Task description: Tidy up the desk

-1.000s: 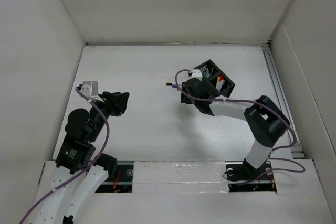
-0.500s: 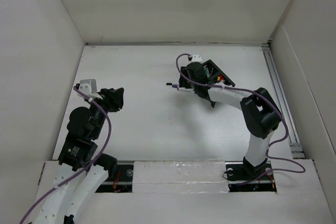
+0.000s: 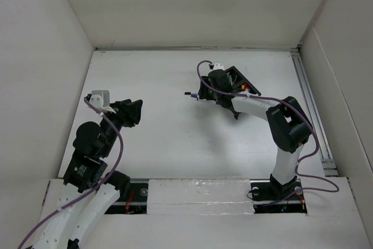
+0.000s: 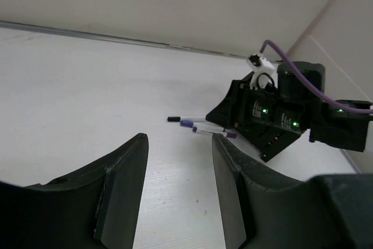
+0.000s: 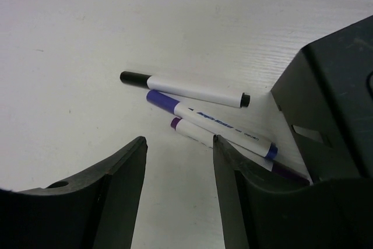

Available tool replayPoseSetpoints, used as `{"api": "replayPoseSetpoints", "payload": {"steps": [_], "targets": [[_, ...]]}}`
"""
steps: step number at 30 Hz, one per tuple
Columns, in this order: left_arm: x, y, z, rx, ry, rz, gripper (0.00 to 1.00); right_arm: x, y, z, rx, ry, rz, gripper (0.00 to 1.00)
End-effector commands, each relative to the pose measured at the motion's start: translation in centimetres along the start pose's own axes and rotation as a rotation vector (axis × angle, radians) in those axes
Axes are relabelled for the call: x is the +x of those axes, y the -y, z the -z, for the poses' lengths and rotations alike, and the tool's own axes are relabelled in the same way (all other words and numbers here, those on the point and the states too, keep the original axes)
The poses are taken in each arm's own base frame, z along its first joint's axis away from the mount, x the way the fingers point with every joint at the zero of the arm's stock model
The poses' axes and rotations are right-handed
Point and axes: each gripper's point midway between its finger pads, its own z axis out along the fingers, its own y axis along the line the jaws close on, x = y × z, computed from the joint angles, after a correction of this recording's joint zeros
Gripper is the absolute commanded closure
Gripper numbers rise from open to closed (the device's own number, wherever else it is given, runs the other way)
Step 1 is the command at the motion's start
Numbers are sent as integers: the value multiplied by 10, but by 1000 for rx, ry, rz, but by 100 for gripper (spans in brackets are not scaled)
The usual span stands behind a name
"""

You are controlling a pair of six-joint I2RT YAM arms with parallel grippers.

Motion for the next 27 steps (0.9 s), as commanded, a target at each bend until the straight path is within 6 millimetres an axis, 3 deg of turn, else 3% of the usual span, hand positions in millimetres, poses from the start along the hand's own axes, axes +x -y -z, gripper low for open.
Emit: {"api": "replayPoseSetpoints", "payload": {"steps": [1, 7, 11, 15, 17, 27], "targets": [[-18, 15, 11, 65, 61, 24, 56, -15, -21, 7, -47, 33, -5, 45], [-23, 4, 23, 15, 92, 57, 54, -8, -19, -4, -5, -3, 24, 46], [-26, 24, 26, 118, 86, 54, 54, -2, -19, 2, -5, 7, 17, 46], [-27, 34, 28, 172, 85, 64, 53, 4, -4, -2, 43, -32, 3, 46], [-25, 34, 25, 170, 74, 72, 53, 4, -5, -1, 33, -32, 5, 46], [-33, 33, 23, 154, 90, 60, 52, 5, 3, 22, 45, -80, 99, 45]]}}
